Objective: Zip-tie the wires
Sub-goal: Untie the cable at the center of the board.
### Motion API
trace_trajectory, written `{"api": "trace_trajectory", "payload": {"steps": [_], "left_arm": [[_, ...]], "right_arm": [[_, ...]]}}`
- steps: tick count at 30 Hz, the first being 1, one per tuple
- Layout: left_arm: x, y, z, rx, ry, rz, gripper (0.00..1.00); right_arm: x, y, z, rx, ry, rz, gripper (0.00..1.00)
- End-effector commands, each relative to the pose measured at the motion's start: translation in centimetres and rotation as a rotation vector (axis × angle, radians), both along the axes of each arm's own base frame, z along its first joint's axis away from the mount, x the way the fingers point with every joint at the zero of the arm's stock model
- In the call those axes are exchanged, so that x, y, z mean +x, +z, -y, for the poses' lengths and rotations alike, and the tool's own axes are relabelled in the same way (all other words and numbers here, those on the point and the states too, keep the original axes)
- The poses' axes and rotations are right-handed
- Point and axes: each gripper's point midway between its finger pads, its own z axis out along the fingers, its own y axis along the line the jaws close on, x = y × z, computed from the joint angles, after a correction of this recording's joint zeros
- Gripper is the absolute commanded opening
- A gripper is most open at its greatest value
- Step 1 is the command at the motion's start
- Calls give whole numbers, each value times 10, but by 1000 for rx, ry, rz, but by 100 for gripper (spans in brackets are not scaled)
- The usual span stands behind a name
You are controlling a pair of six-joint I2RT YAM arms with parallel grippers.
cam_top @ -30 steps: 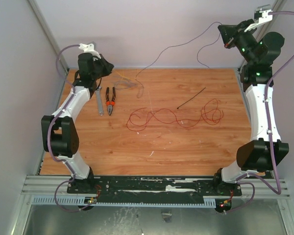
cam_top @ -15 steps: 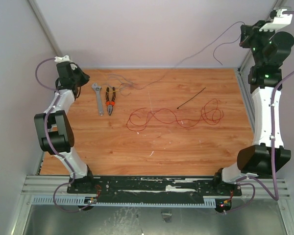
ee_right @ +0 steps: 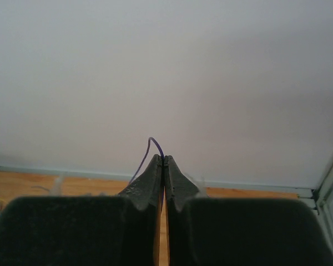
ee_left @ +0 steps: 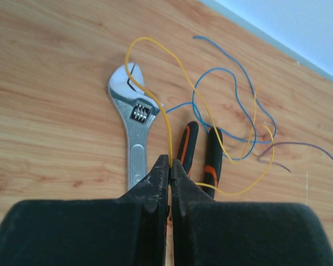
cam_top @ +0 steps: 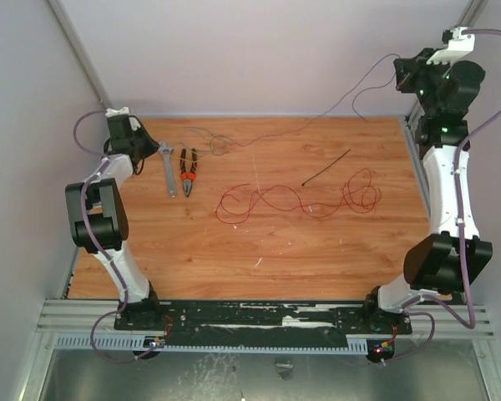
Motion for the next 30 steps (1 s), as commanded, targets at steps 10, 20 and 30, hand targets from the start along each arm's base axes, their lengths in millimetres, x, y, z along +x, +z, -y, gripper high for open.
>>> {"api": "trace_trajectory", "payload": {"steps": [10, 20, 30], "left_arm": [[-9, -17, 4, 0, 5, -18, 0], [-14, -12, -40, -10, 127, 0, 0], [-18, -14, -54, 12, 154, -23, 0]], "right_arm": [[16, -40, 20, 10, -68, -82, 0], [-9, -76, 123, 21, -344, -186, 0], [-6, -99, 118, 35, -305, -217, 0]]}}
